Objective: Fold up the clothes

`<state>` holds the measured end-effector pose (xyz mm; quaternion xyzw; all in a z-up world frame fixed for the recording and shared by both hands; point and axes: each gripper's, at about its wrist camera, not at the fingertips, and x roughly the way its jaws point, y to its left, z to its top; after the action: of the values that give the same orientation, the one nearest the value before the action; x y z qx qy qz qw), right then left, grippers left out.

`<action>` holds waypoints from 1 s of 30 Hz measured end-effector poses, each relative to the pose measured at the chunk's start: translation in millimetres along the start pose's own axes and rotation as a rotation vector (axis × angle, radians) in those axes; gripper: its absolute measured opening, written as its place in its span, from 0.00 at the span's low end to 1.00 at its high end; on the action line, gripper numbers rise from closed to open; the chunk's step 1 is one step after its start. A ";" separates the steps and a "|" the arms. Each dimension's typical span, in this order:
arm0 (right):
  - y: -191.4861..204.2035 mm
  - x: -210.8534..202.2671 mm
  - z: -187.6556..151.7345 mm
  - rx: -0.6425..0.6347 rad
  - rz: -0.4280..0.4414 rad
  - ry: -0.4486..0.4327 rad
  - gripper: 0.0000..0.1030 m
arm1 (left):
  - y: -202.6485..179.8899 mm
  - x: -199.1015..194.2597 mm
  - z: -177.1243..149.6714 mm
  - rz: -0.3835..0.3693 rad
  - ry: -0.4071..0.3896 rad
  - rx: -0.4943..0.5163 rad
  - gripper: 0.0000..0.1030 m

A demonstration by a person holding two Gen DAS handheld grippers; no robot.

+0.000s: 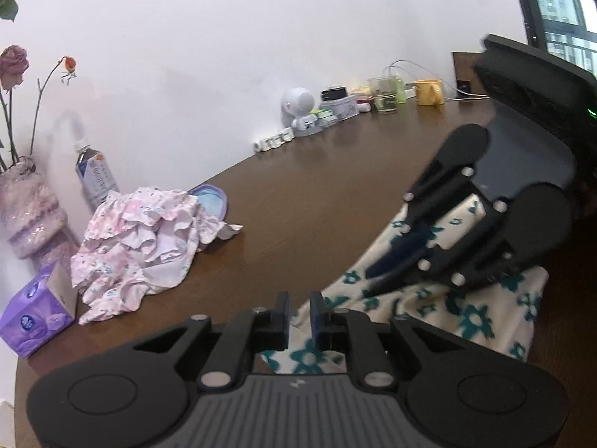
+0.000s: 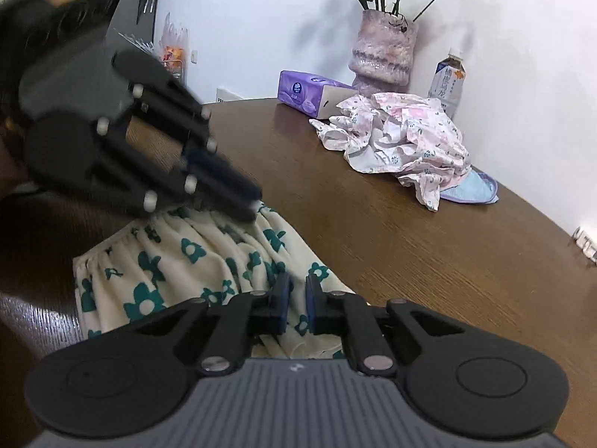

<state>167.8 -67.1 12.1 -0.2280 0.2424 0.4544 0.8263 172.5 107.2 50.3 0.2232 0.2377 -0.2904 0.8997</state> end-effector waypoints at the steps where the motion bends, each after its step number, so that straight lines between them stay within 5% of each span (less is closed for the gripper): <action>1: 1.6 0.3 -1.5 -0.005 -0.004 0.000 0.09 | 0.3 4.8 1.0 -0.006 0.011 0.000 0.13; 3: 3.7 0.1 -3.0 -0.013 -0.011 -0.002 0.09 | 0.4 15.4 0.5 -0.031 0.039 0.001 0.14; 6: 4.2 -1.3 -3.7 -0.015 -0.014 -0.008 0.09 | -2.5 25.9 -5.2 -0.067 0.072 0.017 0.02; 14: -12.1 -21.4 -0.6 0.089 -0.011 -0.077 0.10 | -7.0 24.2 -11.6 -0.060 0.052 0.035 0.02; 19: -7.1 -14.8 4.2 0.046 -0.019 -0.062 0.28 | -8.8 23.0 -12.5 -0.053 0.042 0.045 0.02; 30: -16.0 0.4 -5.1 0.102 0.030 0.009 0.20 | -10.1 21.0 -13.6 -0.035 0.021 0.050 0.03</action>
<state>180.8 -77.6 10.3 -0.1841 0.2722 0.4527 0.8289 177.2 98.4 25.2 0.2443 0.2434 -0.3094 0.8862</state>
